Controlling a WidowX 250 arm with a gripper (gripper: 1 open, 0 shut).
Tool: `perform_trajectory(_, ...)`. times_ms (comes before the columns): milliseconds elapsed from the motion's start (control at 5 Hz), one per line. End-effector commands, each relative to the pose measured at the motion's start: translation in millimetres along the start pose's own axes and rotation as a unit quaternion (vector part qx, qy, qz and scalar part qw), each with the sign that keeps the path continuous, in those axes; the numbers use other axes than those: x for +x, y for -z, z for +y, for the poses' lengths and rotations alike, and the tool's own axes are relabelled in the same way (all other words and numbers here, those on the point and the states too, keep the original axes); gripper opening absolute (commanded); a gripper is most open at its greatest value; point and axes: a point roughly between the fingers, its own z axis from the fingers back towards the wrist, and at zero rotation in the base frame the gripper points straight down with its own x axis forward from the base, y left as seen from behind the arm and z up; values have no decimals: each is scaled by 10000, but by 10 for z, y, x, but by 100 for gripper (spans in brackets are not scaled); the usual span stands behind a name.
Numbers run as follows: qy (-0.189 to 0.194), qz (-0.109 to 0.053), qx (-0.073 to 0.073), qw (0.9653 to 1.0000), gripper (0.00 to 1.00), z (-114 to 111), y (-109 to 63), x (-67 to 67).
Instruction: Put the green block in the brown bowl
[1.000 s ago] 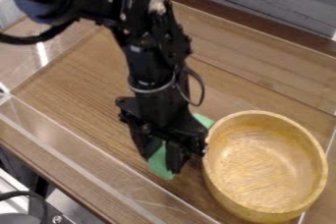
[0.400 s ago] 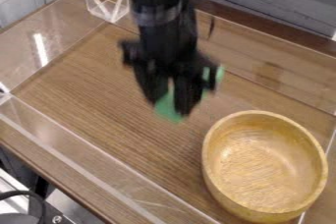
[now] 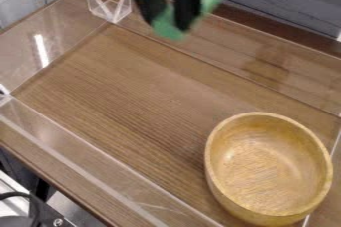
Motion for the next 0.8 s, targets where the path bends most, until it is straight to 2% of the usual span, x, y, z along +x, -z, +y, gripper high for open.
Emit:
perform_trajectory(0, 153, -275, 69, 9995, 0, 48, 50, 119)
perform_trajectory(200, 226, -272, 71, 9994, 0, -88, 235, 87)
perform_trajectory(400, 420, -237, 70, 9988, 0, -325, 439, 38)
perform_trajectory(600, 575, -220, 50, 9981, 0, -423, 612, 20)
